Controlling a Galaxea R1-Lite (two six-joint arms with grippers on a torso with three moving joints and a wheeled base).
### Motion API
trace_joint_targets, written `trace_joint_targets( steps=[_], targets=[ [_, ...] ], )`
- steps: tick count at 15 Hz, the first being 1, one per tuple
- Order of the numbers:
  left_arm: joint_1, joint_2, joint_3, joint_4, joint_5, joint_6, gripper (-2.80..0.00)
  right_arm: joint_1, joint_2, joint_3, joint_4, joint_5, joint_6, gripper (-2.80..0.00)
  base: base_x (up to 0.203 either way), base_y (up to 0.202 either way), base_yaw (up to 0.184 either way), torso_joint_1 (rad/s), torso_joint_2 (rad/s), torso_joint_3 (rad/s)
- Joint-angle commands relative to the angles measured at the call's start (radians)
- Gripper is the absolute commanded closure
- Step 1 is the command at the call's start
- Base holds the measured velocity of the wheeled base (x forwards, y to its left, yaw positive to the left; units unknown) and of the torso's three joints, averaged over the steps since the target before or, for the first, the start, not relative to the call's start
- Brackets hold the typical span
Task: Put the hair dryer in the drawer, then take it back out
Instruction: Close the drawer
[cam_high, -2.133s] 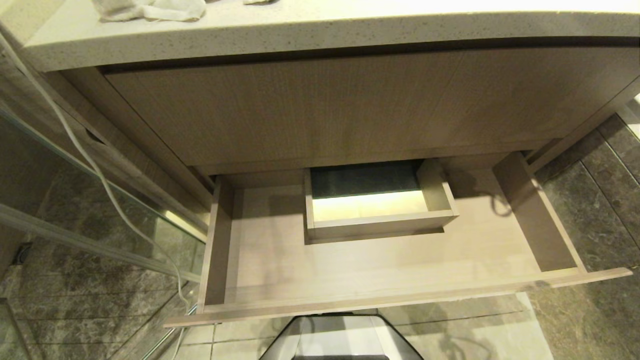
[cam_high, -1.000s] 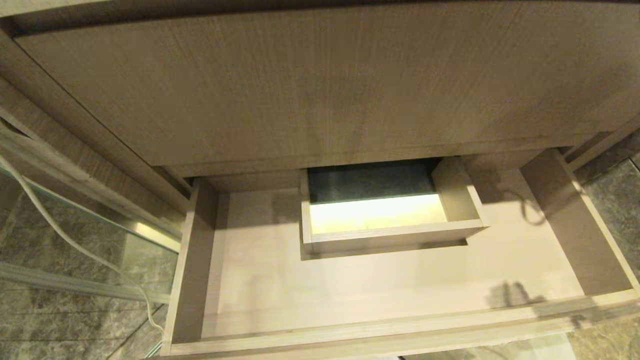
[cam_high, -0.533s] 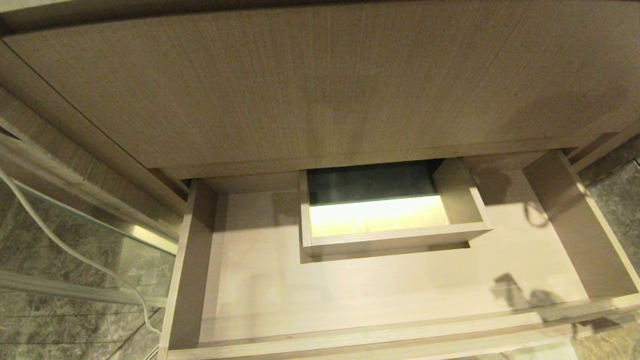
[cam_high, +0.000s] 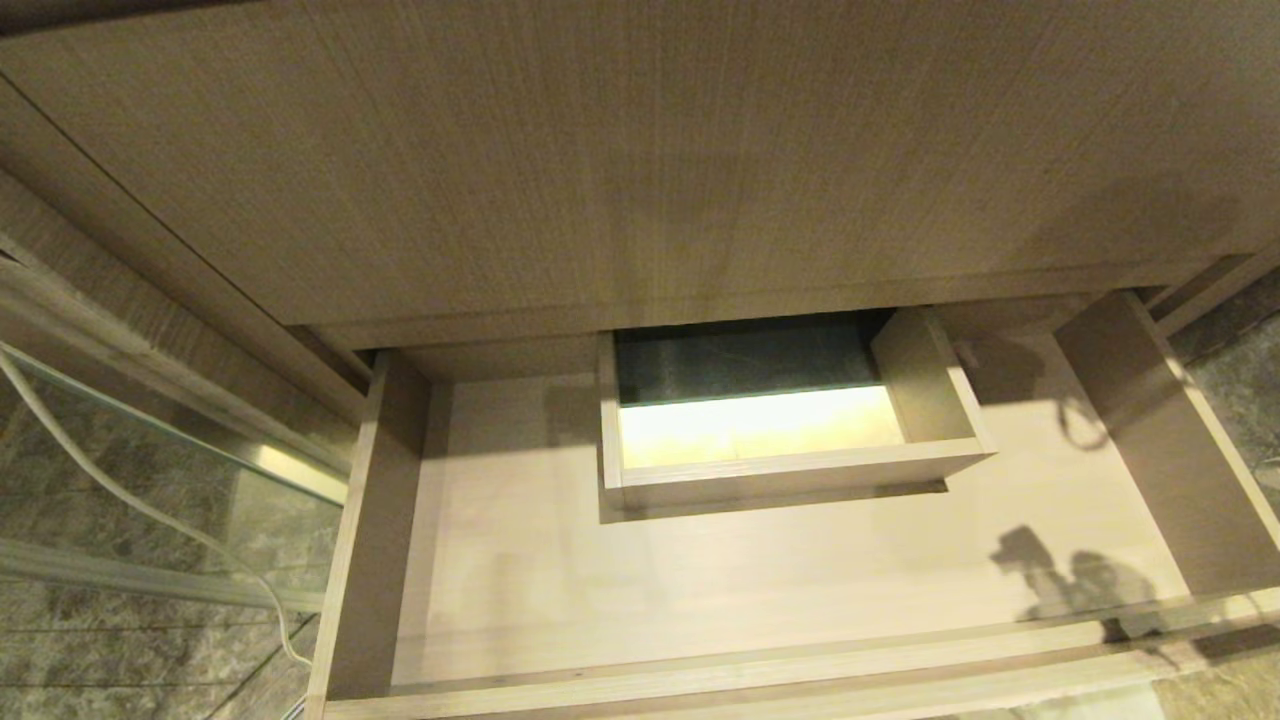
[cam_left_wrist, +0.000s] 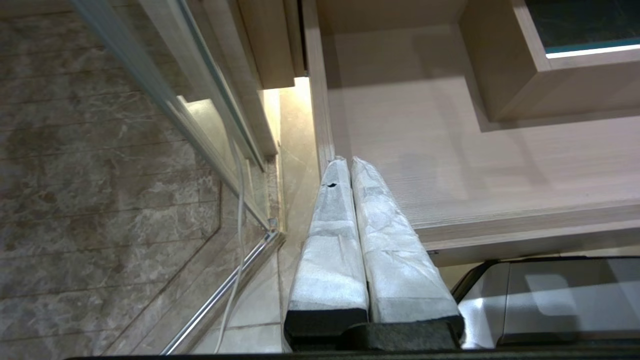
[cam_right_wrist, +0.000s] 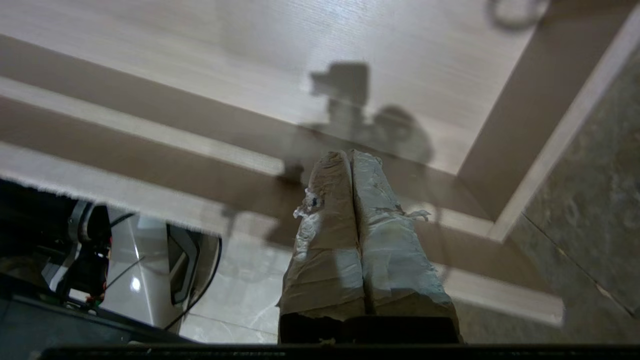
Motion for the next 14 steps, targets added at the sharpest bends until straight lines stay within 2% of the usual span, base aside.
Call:
trace_joint_targets(
  steps=[1,2,6,9,11,14],
  targets=[
    [0.000,0.000,0.002,0.000,0.000,0.000,0.00,-0.001,0.041,0.000,0.015,-0.020,-0.005,0.00,0.000,0.000,0.000,-0.002,0.12,0.045],
    [0.000,0.000,0.000,0.000,0.000,0.000,0.00,-0.001,0.046,0.000,0.027,-0.051,-0.004,0.00,0.000,0.000,0.000,0.002,0.11,0.046],
    [0.000,0.000,0.002,0.000,0.000,0.000,0.00,-0.001,0.102,-0.005,0.196,-0.274,-0.004,0.00,0.000,0.000,0.000,0.000,0.06,0.040],
    [0.000,0.000,0.001,0.000,0.000,0.000,0.00,0.002,0.163,-0.007,0.323,-0.381,-0.008,0.00,0.000,0.000,0.000,0.001,0.00,0.037],
    [0.000,0.000,0.002,0.000,0.000,0.000,0.00,0.004,0.204,-0.005,0.355,-0.434,-0.022,0.00,0.000,0.000,0.000,-0.001,0.00,0.018],
    [0.000,0.000,0.001,0.000,0.000,0.000,0.00,0.024,0.269,0.006,0.374,-0.462,-0.028,0.00,0.000,0.000,0.000,0.000,0.00,0.000]
  ],
)
